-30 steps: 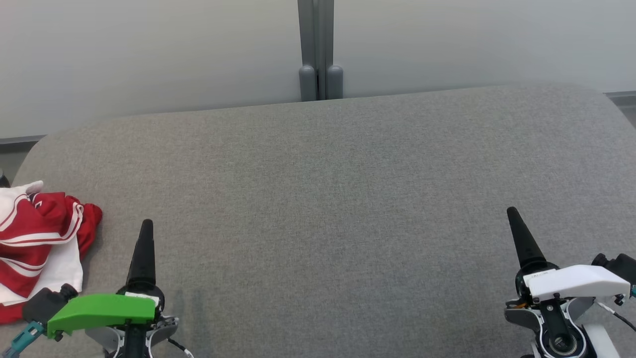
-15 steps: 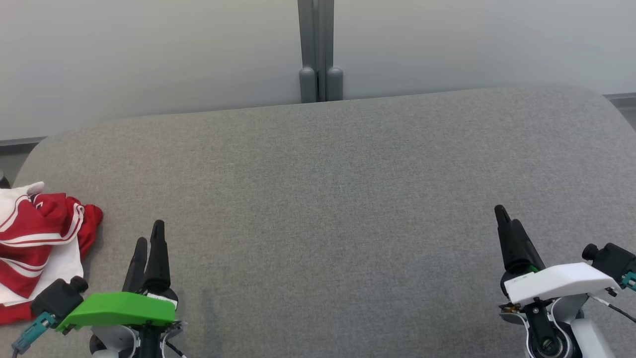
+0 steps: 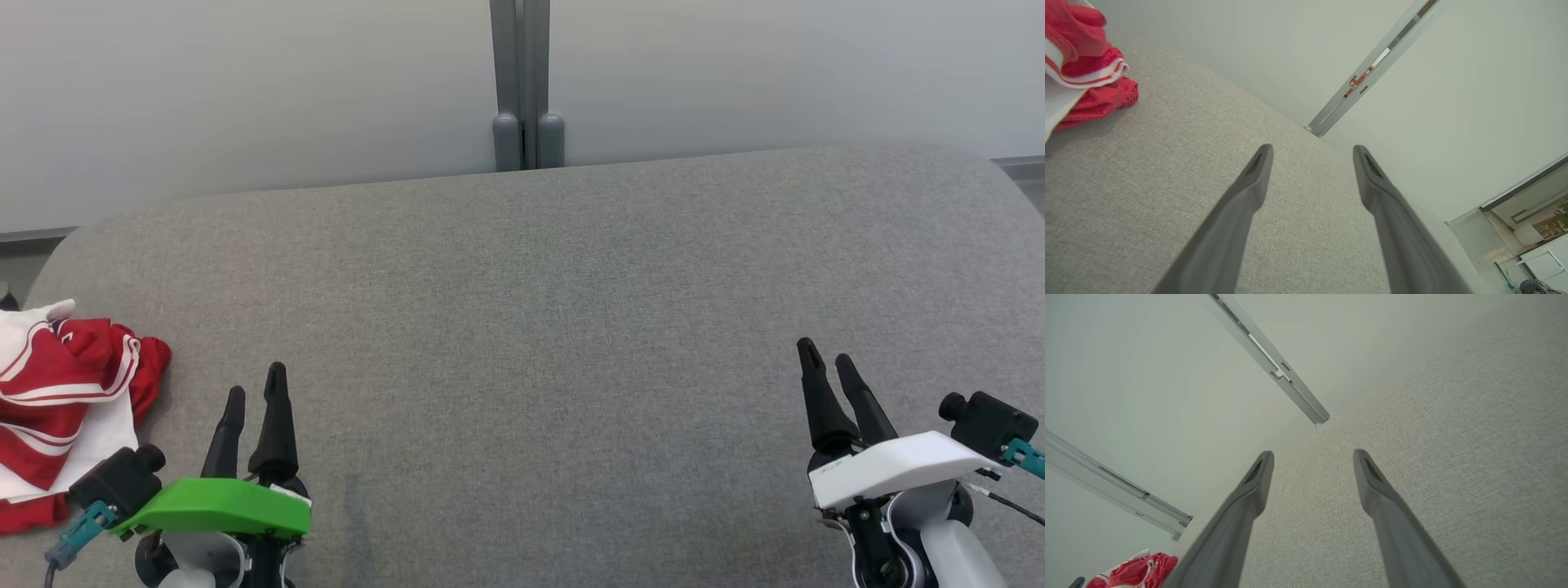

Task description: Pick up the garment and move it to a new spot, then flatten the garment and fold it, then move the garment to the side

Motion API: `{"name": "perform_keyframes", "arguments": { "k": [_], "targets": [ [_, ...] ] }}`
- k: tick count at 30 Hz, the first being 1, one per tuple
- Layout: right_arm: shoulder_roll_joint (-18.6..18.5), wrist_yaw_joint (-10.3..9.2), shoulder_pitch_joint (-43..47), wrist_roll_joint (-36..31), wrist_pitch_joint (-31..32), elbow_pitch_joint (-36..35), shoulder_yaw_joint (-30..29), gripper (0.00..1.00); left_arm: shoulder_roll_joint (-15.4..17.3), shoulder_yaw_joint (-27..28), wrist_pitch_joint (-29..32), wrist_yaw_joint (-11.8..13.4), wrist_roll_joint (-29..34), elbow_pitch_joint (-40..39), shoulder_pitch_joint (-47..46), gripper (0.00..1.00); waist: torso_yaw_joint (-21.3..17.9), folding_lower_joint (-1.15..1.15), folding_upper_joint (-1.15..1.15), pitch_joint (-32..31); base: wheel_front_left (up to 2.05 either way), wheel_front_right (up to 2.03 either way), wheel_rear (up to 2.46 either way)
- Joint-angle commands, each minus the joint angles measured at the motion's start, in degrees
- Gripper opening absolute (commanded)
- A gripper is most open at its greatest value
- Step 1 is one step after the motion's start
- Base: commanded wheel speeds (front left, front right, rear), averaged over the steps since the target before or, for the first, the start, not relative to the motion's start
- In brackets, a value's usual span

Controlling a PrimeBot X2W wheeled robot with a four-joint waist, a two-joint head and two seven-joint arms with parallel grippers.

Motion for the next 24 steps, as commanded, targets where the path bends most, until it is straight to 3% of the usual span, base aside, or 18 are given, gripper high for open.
{"name": "perform_keyframes", "arguments": {
  "k": [1,24],
  "targets": [
    [-0.4,0.03,-0.1,-2.1,-0.6,-0.9,0.3,1.0,0.7,-0.2,-0.6,0.2,2.2,-0.3,-1.5,1.0,0.0,0.0,0.0,0.0,0.0,0.0,0.0],
    [-0.4,0.04,0.6,-14.8,-3.0,-0.5,1.6,1.0,0.9,-1.8,-4.1,1.3,15.5,2.7,-1.9,1.0,0.2,0.0,0.0,-0.5,0.0,0.0,0.0]
  ]
}}
